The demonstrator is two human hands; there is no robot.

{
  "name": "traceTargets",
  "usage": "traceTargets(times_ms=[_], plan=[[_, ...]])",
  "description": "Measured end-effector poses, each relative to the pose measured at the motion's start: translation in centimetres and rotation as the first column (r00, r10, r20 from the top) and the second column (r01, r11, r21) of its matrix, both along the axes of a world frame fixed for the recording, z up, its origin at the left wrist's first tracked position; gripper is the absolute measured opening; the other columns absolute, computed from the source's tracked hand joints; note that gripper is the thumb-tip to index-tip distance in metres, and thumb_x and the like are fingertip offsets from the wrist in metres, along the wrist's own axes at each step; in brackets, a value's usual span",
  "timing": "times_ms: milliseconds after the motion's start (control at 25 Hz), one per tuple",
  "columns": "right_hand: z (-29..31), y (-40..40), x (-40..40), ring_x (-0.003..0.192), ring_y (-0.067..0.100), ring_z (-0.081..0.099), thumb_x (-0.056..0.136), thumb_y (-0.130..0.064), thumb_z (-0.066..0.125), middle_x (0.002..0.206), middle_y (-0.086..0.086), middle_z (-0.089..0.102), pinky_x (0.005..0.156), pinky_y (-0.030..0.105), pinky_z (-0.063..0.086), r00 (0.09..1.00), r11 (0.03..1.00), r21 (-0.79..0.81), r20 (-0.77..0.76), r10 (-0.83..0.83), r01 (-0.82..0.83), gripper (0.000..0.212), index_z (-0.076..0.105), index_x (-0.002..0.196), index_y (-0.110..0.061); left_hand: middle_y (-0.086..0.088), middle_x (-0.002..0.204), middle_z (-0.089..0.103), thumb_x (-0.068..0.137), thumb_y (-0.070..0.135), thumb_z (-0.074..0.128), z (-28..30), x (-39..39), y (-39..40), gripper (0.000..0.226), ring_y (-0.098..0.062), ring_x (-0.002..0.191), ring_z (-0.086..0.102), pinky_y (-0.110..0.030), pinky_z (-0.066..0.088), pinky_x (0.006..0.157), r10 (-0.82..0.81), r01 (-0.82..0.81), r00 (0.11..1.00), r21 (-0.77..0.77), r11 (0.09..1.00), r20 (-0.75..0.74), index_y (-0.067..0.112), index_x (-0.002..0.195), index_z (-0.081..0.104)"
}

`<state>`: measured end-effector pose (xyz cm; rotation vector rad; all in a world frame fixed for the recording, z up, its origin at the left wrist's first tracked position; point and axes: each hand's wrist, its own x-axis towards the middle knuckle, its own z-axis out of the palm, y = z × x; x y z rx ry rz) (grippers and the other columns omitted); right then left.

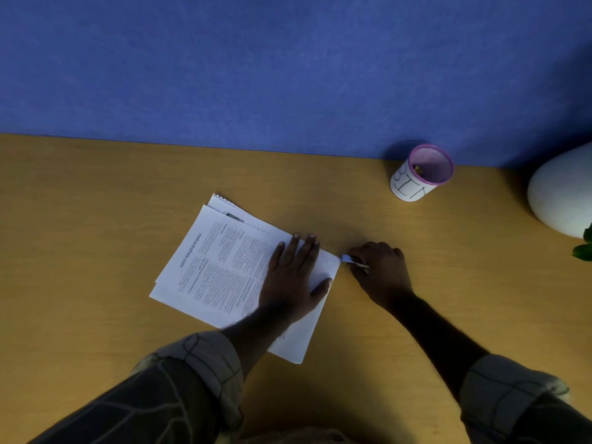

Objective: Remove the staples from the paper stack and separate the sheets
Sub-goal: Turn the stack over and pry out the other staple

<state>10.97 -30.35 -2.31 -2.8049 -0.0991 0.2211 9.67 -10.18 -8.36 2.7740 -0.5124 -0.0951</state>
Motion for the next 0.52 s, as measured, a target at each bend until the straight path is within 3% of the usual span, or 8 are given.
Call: traceTargets(times_ms=[120,280,520], plan=[[0.2,0.9,-0.4,0.105,0.022,0.056,0.079,-0.033,0.071,0.109,-0.003,0.067,0.090,0.041,0.036,0.998,0.993,-0.117,0.064,0.019,-0.012,0.035,0.066,0.112,-0.024,-0.006,0.164,0.031,0.097,0.062,0.038,0.0,0.0,0.0,0.078,-0.028,0.154,0.023,-0.048,0.021,0.125,0.000,0.000,1.000,-0.015,1.000,0.011,0.013,0.156,0.029],[0.6,3.3,-0.4,0.101,0.023,0.057,0.076,-0.040,0.074,0.100,-0.002,0.067,0.088,0.043,0.038,0.985,0.990,-0.134,0.163,0.060,-0.038,0.030,0.070,0.099,-0.021,-0.007,0.162,0.034,0.097,0.061,0.040,-0.1,-0.1,-0.1,0.076,-0.027,0.154,0.023,-0.049,0.024,0.124,0.006,-0.005,1.000,-0.031,1.000,0.021,0.012,0.154,0.034],[-0.2,5.6,0.3,0.097,0.023,0.054,0.086,-0.035,0.062,0.092,0.000,0.066,0.088,0.043,0.036,0.998,0.981,-0.192,0.062,0.022,-0.010,0.018,0.071,0.086,-0.019,-0.007,0.161,0.038,0.095,0.061,0.044,-0.5,0.0,0.0,0.076,-0.027,0.153,0.025,-0.051,0.025,0.122,-0.009,0.011,0.999,-0.050,0.999,0.034,0.013,0.153,0.037]])
